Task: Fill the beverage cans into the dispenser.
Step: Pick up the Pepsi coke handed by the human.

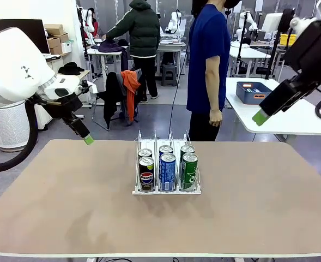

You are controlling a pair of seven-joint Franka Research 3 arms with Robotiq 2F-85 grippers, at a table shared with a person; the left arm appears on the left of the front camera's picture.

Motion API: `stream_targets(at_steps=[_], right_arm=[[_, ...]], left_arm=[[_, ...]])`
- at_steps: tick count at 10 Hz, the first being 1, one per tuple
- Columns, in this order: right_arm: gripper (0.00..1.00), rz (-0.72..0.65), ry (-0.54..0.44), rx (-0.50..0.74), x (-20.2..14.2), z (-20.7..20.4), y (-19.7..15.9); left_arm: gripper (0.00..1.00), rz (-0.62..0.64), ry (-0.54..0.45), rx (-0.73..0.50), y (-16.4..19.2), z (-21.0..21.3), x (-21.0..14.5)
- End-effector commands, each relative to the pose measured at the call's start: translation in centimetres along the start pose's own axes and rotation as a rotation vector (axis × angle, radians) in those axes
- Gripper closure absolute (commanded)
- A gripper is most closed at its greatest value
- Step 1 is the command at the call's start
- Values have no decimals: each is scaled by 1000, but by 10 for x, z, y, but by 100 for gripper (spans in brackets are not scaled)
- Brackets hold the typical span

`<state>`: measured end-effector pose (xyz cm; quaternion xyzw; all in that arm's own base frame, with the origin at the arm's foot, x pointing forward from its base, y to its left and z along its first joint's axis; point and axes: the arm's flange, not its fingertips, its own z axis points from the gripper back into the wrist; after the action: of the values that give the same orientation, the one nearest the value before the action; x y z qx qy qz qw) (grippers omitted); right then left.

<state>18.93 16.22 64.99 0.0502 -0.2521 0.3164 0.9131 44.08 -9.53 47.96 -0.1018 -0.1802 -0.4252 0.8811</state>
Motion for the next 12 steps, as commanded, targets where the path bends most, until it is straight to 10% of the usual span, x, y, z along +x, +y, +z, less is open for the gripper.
stream_targets(at_steps=[1,5,12], right_arm=[[0,-11,-11,-2,1,10,-5],[0,-105,-5,236,60,-26,-79],[0,76,-76,118,109,-39,-189]], left_arm=[[0,4,-7,-19,1,-3,-3],[0,-82,-66,-114,56,7,15],[0,-170,-122,-35,90,62,26]])
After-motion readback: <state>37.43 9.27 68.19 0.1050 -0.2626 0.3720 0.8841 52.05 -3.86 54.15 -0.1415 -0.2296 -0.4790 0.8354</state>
